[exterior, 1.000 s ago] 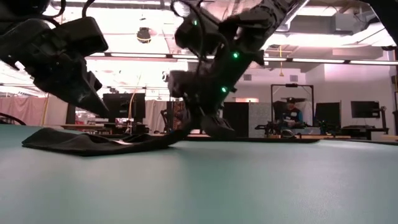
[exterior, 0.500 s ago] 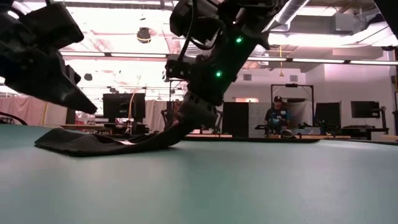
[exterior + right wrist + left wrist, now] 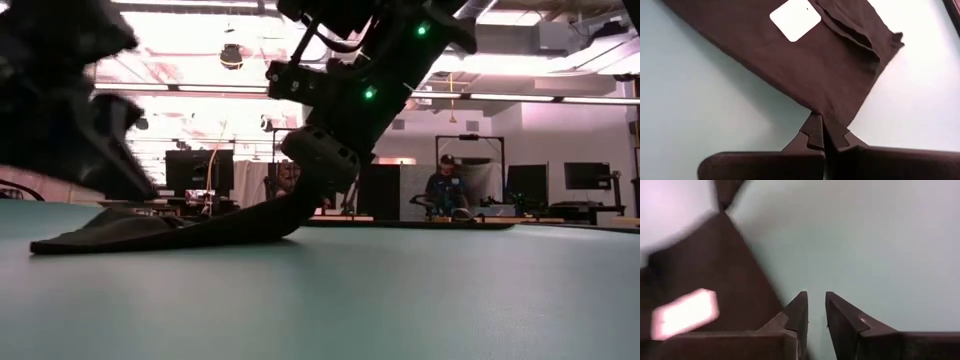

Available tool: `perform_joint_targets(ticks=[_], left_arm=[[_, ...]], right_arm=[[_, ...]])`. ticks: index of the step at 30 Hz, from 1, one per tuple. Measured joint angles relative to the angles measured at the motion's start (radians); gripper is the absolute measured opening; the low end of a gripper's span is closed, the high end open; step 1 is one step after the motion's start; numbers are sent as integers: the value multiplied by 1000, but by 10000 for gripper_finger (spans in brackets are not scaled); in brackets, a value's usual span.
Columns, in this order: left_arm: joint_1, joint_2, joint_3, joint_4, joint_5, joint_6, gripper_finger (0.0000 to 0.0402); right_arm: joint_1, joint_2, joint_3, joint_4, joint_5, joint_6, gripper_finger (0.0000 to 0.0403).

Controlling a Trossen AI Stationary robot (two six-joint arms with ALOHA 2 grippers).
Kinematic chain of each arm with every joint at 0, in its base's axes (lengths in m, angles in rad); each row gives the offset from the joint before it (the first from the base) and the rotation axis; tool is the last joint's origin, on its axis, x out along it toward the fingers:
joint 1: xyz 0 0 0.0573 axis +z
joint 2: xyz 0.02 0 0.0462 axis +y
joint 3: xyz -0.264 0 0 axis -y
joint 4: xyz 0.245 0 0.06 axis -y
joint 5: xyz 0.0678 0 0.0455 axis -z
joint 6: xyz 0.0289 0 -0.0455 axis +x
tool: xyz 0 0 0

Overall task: Roll towel
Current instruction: Roll the black towel

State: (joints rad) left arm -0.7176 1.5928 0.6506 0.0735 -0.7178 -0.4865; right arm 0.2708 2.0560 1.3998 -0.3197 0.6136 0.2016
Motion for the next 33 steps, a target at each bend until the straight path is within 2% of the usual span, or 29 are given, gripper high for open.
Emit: perform_joint_targets(ticks=[3, 5, 8, 12, 15, 19, 25, 28, 30, 33], left_arm=[[-2, -20, 121, -306, -14, 17, 67], [-2, -21, 196, -466, 40, 1, 69], [-7, -22, 271, -552, 152, -86, 75], [-42, -21, 284, -602, 185, -242, 78], [-58, -3, 256, -605, 203, -323, 78], [-60, 52, 229, -483, 240, -363, 78], [-39, 99, 228, -363, 406, -204, 81], [-29, 100, 228, -347, 426, -191, 100], [-22, 100, 228, -343, 480, -168, 122], [-1, 100, 228, -343, 545, -58, 162]], right_arm=[[-2, 0, 0, -2, 4, 0, 0], [-4, 0, 0, -2, 7, 0, 0], [-4, 0, 0, 0, 11, 0, 0], [-2, 0, 0, 3, 14, -13, 0], [-2, 8, 0, 15, 15, -21, 0], [-5, 24, 0, 21, 18, -27, 0], [-11, 26, 0, 24, 18, -47, 0], [-11, 27, 0, 21, 17, -53, 0], [-12, 27, 0, 23, 18, -53, 0], [-12, 27, 0, 22, 17, -53, 0]])
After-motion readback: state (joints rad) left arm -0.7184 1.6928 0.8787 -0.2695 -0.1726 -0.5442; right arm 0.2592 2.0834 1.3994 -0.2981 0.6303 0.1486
